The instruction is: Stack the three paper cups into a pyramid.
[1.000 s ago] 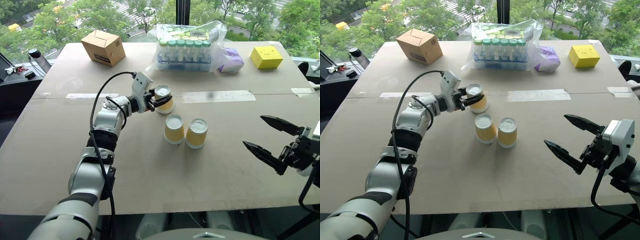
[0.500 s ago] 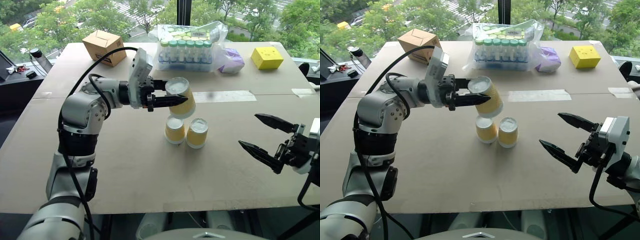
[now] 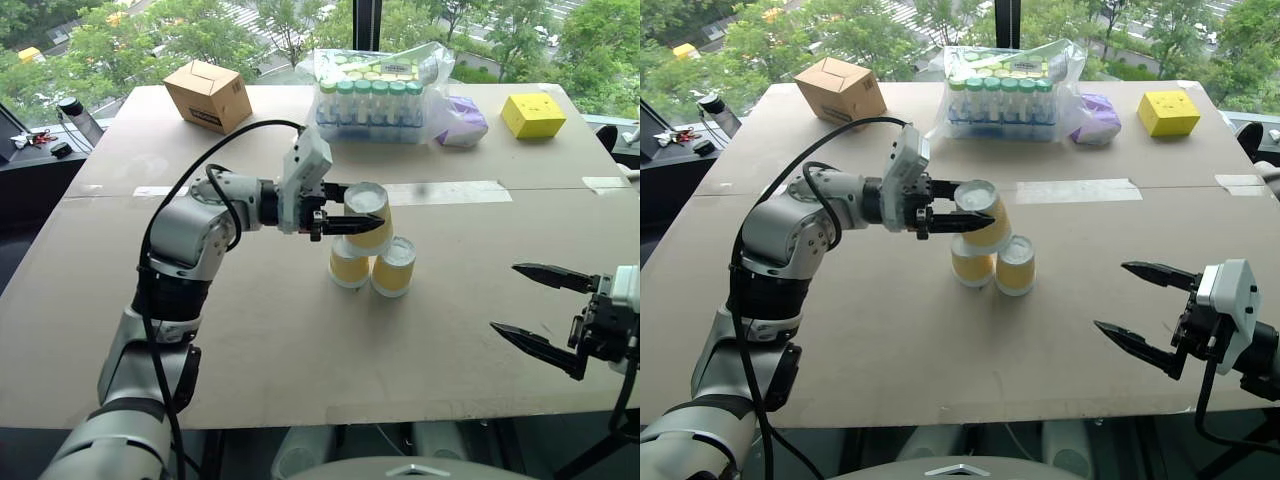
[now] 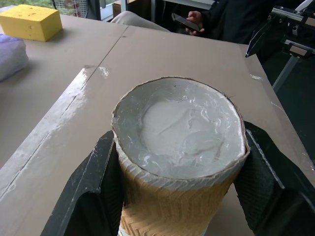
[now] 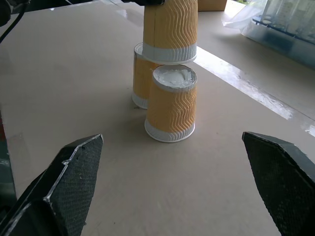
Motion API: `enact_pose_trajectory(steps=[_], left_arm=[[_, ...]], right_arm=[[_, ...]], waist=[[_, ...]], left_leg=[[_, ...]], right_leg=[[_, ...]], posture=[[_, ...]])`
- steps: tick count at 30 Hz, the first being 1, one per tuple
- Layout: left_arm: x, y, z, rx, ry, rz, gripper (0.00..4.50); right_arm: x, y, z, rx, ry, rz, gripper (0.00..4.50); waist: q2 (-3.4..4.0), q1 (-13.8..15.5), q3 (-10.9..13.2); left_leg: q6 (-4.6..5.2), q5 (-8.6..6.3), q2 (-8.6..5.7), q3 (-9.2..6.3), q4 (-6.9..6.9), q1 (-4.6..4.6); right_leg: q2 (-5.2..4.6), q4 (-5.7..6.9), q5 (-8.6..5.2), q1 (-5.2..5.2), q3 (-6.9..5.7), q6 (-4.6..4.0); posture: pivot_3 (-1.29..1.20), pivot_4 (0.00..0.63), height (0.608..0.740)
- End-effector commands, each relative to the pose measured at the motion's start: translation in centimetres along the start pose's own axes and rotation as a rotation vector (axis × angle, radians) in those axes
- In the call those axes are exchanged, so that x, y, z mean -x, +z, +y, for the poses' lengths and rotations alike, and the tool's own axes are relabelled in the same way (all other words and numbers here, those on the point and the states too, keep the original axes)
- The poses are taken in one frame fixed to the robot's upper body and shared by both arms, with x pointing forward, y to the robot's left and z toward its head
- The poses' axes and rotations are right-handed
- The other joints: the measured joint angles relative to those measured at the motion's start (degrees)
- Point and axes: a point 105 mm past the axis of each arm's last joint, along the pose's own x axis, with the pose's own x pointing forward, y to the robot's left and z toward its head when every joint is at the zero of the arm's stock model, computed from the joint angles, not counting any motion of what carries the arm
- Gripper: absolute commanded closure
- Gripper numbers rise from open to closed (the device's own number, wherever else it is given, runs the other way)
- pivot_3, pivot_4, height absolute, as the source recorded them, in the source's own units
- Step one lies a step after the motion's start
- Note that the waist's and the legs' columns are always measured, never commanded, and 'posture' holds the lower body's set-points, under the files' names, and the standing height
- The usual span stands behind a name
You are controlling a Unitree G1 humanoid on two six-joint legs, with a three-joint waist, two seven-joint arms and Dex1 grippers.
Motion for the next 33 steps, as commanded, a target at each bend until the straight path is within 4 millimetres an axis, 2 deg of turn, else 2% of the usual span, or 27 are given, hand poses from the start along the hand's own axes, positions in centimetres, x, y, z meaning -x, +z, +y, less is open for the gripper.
enact_pose_trajectory(steps=[1, 9, 17, 18, 21, 22, 28, 33], left_arm=[[-0.2, 1.3, -0.3, -0.049, -0.022, -0.018, 2.06], [-1.1, 1.6, -1.0, -0.052, -0.066, -0.017, 2.06], [-1.6, 0.9, -0.9, -0.049, -0.063, -0.009, 2.06], [-1.6, 0.9, -1.0, -0.045, -0.069, -0.014, 1.59], [-1.6, 1.0, -0.9, -0.049, -0.06, -0.019, 0.61], [-1.5, 1.1, -0.8, -0.051, -0.052, -0.022, 0.05], [0.0, 2.2, -0.8, -0.056, -0.015, -0.068, 0.05], [3.3, 2.9, -1.7, -0.031, 0.003, -0.109, 0.05]], right_arm=[[0.3, 1.3, 0.1, 0.043, -0.012, -0.056, 0.0], [0.9, 1.7, -0.3, 0.035, -0.032, -0.082, 0.0], [1.0, 1.8, -0.4, 0.035, -0.038, -0.084, 0.0], [1.1, 1.8, -0.4, 0.036, -0.04, -0.085, 0.0], [1.1, 1.8, -0.4, 0.039, -0.041, -0.084, 0.0], [1.2, 1.8, -0.5, 0.039, -0.041, -0.084, 0.0], [1.3, 1.7, -0.6, 0.036, -0.044, -0.08, 0.0], [1.2, 2.0, -1.0, 0.023, -0.041, -0.127, 0.0]], waist=[[0.0, 0.0, 0.0], [0.0, 0.0, 0.0], [-0.01, 0.0, 0.0], [-0.01, 0.0, 0.0], [-0.01, 0.0, 0.0], [-0.01, 0.0, 0.0], [-0.01, 0.0, 0.0], [0.01, -0.2, 0.0]], left_leg=[[0.0, 0.0, 0.0, 0.0, 0.0, 0.0], [0.0, 0.0, -0.01, 0.0, 0.04, 0.0], [0.0, 0.0, 0.0, 0.0, 0.06, 0.01], [0.0, 0.0, 0.0, 0.0, 0.06, 0.01], [0.0, 0.0, 0.0, -0.01, 0.08, 0.0], [0.0, 0.0, 0.0, -0.01, 0.08, 0.0], [0.0, 0.0, 0.0, -0.01, 0.09, 0.0], [0.0, 0.0, 0.04, 0.0, 0.08, 0.02]], right_leg=[[0.0, 0.0, 0.0, 0.0, 0.0, 0.0], [-0.01, 0.0, 0.0, 0.02, 0.0, 0.0], [-0.01, 0.02, 0.0, 0.03, 0.0, 0.0], [-0.01, 0.02, 0.0, 0.03, -0.01, 0.0], [-0.01, 0.02, 0.0, 0.04, -0.01, 0.0], [-0.01, 0.02, 0.0, 0.04, -0.01, 0.0], [-0.01, 0.02, 0.0, 0.04, -0.01, 0.0], [0.0, 0.03, 0.0, 0.03, 0.01, 0.0]], posture=[[0.0, 0.15, 0.74], [0.0, 0.15, 0.74], [0.0, 0.15, 0.74], [0.0, 0.15, 0.74], [0.0, 0.15, 0.74], [0.0, 0.15, 0.74], [0.0, 0.15, 0.74], [0.0, 0.15, 0.74]])
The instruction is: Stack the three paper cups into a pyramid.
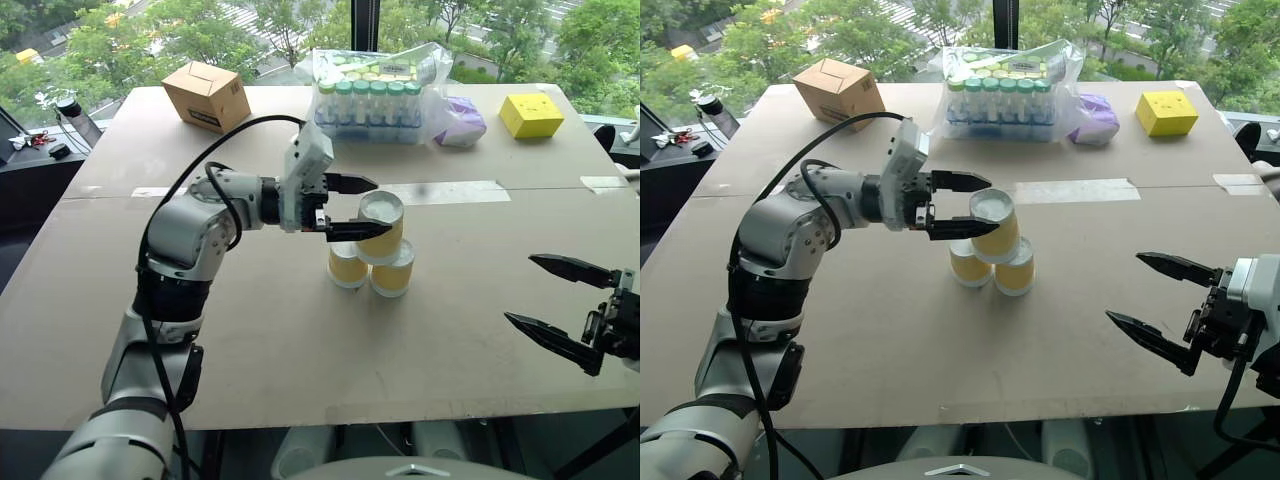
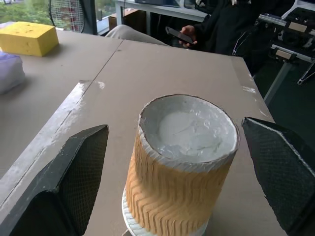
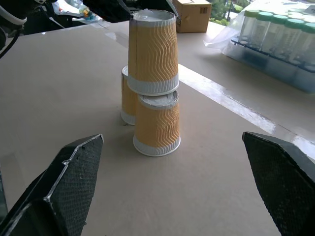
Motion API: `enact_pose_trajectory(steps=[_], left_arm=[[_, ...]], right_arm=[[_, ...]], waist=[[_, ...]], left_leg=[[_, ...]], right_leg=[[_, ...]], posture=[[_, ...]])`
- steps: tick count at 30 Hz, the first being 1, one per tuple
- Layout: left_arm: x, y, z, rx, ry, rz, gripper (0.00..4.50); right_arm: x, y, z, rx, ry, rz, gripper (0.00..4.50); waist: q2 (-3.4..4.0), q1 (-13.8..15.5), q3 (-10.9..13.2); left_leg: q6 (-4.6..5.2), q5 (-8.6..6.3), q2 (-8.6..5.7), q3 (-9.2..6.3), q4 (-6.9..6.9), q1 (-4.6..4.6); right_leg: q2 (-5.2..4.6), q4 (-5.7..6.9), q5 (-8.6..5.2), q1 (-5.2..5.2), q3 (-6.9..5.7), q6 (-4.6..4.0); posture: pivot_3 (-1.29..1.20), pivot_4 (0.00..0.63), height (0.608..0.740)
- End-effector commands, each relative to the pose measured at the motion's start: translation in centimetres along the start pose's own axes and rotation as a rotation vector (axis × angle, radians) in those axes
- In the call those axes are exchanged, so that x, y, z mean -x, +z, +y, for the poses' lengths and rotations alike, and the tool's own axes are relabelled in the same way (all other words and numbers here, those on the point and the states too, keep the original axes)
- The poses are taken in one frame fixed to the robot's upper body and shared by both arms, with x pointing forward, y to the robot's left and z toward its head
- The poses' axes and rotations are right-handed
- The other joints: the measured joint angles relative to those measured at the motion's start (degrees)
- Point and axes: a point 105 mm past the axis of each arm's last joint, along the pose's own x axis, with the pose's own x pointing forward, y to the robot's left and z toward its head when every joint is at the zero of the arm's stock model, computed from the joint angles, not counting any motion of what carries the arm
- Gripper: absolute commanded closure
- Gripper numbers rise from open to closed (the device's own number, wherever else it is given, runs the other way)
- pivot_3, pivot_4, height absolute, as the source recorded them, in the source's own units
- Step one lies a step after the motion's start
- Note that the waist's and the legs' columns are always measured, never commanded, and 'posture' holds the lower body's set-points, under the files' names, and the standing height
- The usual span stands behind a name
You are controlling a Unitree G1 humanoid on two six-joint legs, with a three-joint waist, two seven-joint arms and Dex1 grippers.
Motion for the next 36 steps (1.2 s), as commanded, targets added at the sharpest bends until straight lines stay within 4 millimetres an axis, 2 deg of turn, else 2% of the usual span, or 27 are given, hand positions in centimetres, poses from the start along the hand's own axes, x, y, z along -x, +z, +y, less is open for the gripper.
enact_pose_trajectory(steps=[1, 5, 9, 15, 21, 26, 31, 36], left_arm=[[2.1, 1.5, -1.2, -0.023, -0.004, -0.048, 0.05], [4.2, 1.3, -1.8, -0.015, 0.053, -0.066, 0.05], [5.9, 1.9, -1.3, -0.079, 0.172, -0.258, 0.05], [7.1, -0.2, -0.2, -0.074, 0.365, -0.274, 0.05], [8.4, -1.5, -0.9, 0.022, 0.398, -0.311, 0.05], [10.2, -4.4, -2.0, 0.061, 0.472, -0.227, 0.05], [13.7, -8.8, -4.2, 0.128, 0.544, -0.076, 0.05], [15.4, -11.9, -5.5, 0.192, 0.569, 0.031, 0.05]], right_arm=[[0.1, 1.2, -0.2, 0.03, 0.005, -0.059, 0.0], [-0.2, 1.8, -0.4, 0.021, 0.023, -0.097, 0.0], [-0.4, 1.9, -0.5, 0.012, 0.044, -0.11, 0.0], [-0.7, 2.3, -0.9, 0.019, 0.057, -0.134, 0.0], [-0.6, 2.0, -1.3, 0.013, 0.062, -0.11, 0.0], [1.0, 0.0, -1.9, -0.01, 0.006, -0.008, 0.0], [4.4, -2.7, -2.4, -0.093, -0.092, 0.087, 0.0], [5.6, -4.3, -2.9, -0.117, -0.127, 0.135, 0.0]], waist=[[0.01, 0.0, 0.0], [0.01, 0.2, 0.0], [0.03, 0.2, 0.0], [-0.01, 0.2, 0.0], [0.0, 0.2, -0.1], [0.0, 0.2, -0.1], [0.01, 0.3, -0.1], [0.04, 0.3, -0.1]], left_leg=[[0.0, 0.0, 0.0, 0.0, 0.0, 0.01], [0.0, 0.0, 0.0, -0.01, 0.0, 0.01], [0.0, 0.0, 0.01, -0.02, 0.0, 0.03], [0.0, 0.0, 0.0, -0.01, 0.04, 0.06], [0.0, 0.0, 0.0, -0.01, 0.04, 0.05], [0.0, -0.01, 0.01, -0.01, 0.02, 0.06], [0.0, -0.01, 0.01, 0.03, -0.03, 0.08], [0.02, -0.02, 0.06, 0.1, -0.11, 0.38]], right_leg=[[0.0, 0.0, 0.0, 0.0, 0.0, 0.0], [-0.01, -0.01, 0.0, 0.02, -0.01, 0.0], [-0.03, -0.01, 0.0, 0.04, -0.02, -0.01], [-0.03, -0.01, 0.01, 0.09, -0.02, -0.01], [-0.03, -0.01, 0.01, 0.09, -0.03, -0.01], [-0.03, -0.02, 0.01, 0.08, -0.02, -0.02], [-0.03, -0.04, 0.0, 0.09, 0.01, -0.02], [-0.02, -0.06, -0.01, 0.38, 0.03, -0.02]], posture=[[0.0, 0.15, 0.74], [0.0, 0.15, 0.74], [0.0, 0.15, 0.74], [0.0, 0.15, 0.74], [0.0, 0.15, 0.74], [0.0, 0.15, 0.74], [0.0, 0.15, 0.74], [0.0, 0.15, 0.74]])
